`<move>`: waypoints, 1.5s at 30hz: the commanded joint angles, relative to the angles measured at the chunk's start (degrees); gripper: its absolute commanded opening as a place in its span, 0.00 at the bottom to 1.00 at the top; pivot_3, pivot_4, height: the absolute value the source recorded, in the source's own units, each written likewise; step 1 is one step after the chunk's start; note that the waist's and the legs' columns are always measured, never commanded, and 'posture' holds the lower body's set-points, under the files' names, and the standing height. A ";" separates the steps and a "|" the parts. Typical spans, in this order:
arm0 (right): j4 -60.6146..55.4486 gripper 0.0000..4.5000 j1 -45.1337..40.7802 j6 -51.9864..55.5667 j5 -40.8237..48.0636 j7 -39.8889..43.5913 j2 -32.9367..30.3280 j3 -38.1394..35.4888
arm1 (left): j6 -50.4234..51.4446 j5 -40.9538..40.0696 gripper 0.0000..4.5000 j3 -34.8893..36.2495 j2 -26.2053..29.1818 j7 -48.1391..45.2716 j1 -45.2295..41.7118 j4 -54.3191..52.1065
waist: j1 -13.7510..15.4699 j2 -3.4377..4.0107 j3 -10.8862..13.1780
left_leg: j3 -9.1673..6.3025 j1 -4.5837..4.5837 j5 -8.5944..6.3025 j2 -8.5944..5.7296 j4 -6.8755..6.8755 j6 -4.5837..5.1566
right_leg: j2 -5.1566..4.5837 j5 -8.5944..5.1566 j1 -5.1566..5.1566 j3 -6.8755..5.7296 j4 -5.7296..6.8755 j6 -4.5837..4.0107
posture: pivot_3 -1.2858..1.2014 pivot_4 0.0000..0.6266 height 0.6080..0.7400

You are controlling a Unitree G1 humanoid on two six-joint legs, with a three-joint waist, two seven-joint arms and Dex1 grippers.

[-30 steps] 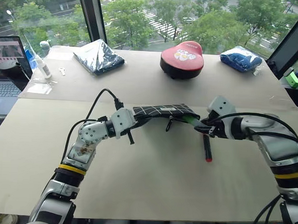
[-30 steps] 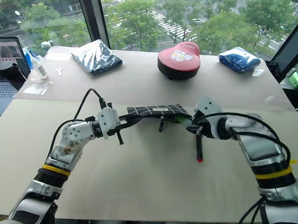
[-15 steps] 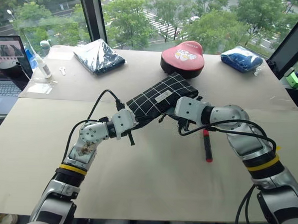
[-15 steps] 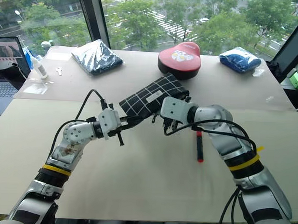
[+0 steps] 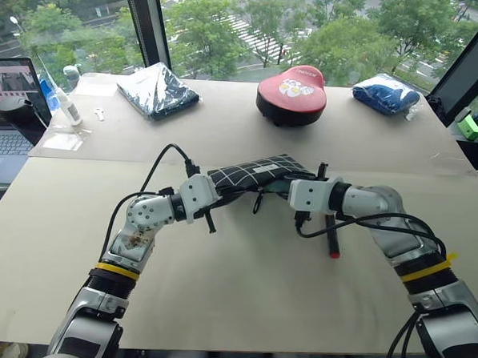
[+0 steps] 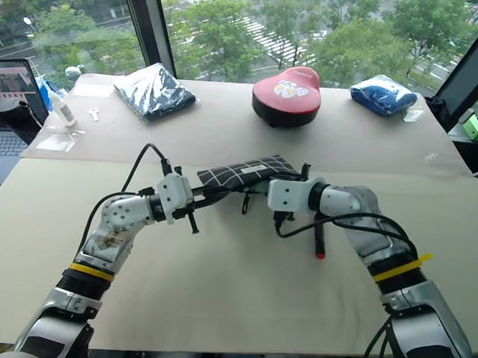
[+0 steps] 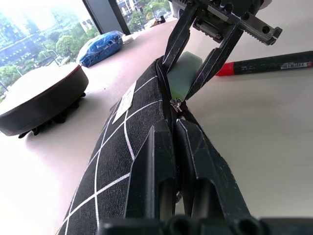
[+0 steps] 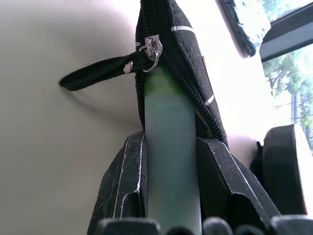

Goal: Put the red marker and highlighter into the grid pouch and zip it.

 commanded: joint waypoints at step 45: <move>-22.02 0.73 15.44 58.67 43.88 5.87 -12.11 -26.00 | -0.24 -1.99 0.00 0.84 -0.76 -0.79 -0.65 -2.27 | 0.64 0.00 0.00 | -0.09 -0.02 -0.26 0.12 0.05 0.42 | -0.14 0.01 0.02 0.08 0.00 -0.02 | 0.52 0.24 1.00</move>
